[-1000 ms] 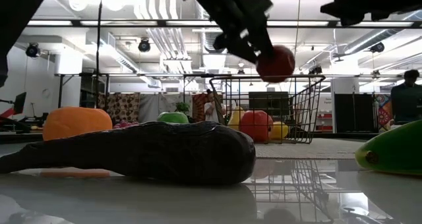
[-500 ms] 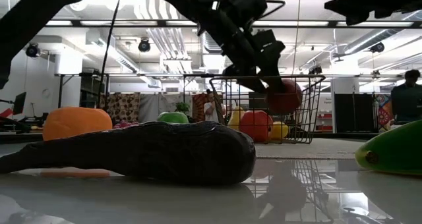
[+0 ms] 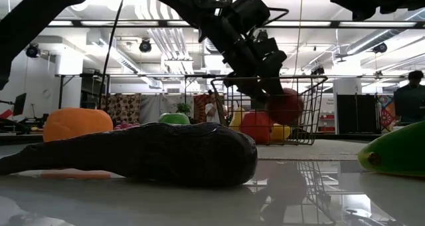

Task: Build produce basket
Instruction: Put the pomegranate into the wire basket

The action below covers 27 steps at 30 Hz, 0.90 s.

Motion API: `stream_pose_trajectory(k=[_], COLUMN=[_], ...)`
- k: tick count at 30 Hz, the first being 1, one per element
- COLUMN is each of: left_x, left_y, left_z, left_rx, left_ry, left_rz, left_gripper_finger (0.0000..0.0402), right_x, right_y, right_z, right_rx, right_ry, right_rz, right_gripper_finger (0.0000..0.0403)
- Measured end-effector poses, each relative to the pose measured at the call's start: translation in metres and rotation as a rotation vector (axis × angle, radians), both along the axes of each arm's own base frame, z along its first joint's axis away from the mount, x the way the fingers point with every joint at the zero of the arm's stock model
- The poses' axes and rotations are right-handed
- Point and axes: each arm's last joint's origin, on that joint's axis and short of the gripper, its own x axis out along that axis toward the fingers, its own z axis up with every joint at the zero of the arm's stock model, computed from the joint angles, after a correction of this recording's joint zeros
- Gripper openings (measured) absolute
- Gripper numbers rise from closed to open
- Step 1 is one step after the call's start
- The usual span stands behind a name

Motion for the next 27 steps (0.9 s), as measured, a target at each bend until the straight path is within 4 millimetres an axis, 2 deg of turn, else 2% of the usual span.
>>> stream_pose_trajectory(k=[9, 19, 22, 27], left_x=[0.000, -0.002, -0.005, -0.019], left_y=[0.000, 0.000, -0.003, -0.013], left_z=[-0.002, 0.001, 0.011, 0.048], left_rx=[-0.001, 0.011, 0.028, 0.046], left_ry=[-0.001, 0.008, 0.007, -0.043], left_rz=[0.001, -0.009, -0.033, -0.060], left_gripper_finger=[0.0306, 0.0309, 0.0309, 0.0309], right_x=[0.000, 0.000, 0.000, 0.001], right_y=[0.000, 0.000, 0.000, 0.000], right_z=[0.000, -0.001, -0.001, -0.001], right_rx=[0.003, 0.004, 0.003, 0.011], right_ry=[0.001, 0.007, 0.008, 0.012], right_rz=[0.000, 0.000, 0.000, -0.002], right_gripper_finger=[0.0187, 0.0187, 0.0187, 0.0187])
